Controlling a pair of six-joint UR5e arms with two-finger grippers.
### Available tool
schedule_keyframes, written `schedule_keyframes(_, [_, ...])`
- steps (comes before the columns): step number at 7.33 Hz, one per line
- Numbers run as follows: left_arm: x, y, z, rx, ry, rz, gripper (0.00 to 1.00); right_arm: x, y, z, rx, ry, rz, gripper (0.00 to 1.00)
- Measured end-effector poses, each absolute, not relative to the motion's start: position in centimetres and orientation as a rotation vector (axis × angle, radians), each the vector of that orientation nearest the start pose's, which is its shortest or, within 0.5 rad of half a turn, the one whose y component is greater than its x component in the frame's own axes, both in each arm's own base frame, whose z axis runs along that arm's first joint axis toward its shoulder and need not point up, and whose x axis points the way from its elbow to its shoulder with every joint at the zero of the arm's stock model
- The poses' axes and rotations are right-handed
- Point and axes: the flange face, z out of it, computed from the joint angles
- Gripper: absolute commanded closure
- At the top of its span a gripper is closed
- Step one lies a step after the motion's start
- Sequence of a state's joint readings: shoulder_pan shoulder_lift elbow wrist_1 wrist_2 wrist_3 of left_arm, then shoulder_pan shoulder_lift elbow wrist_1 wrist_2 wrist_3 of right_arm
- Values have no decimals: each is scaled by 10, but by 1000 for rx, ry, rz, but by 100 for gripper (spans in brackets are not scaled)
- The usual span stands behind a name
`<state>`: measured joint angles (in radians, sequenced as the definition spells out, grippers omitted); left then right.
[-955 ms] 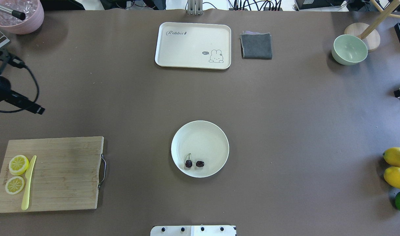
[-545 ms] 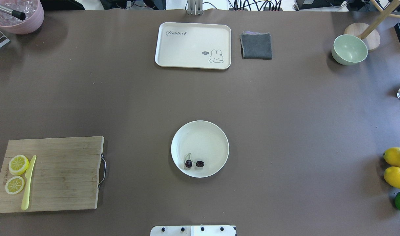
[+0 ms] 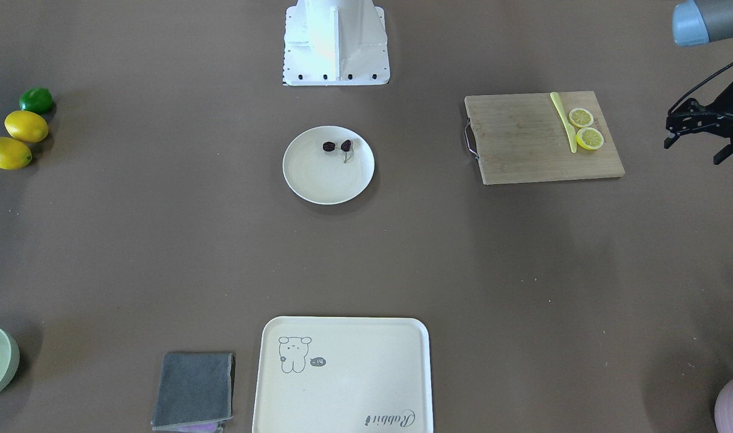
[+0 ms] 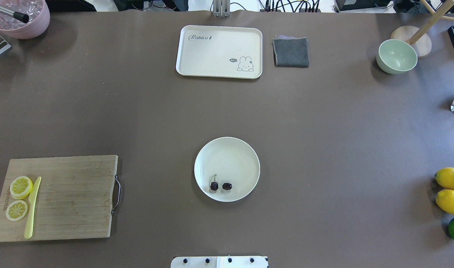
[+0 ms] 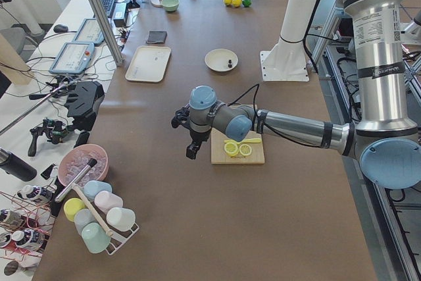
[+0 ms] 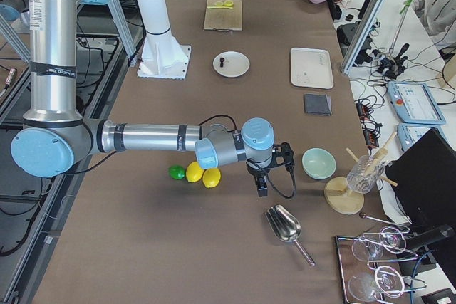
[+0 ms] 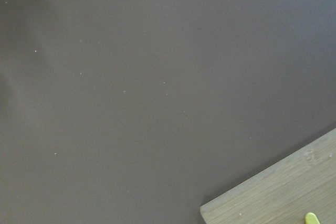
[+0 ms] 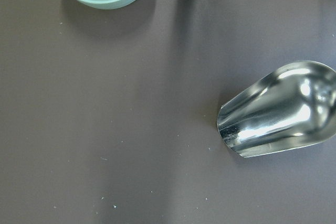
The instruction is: Place red cherry on plate
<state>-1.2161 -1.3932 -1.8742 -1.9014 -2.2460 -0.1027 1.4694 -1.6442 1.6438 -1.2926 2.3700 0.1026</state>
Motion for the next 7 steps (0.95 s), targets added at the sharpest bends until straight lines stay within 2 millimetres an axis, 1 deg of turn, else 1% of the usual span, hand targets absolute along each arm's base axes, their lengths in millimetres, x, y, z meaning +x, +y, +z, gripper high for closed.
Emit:
schedule_keyframes(5, [84, -435, 567, 259, 754, 380, 2, 12, -480, 626, 181, -817, -114, 0])
schedule_keyframes(7, [83, -434, 576, 227, 778, 366, 2, 12, -480, 626, 181, -813, -114, 0])
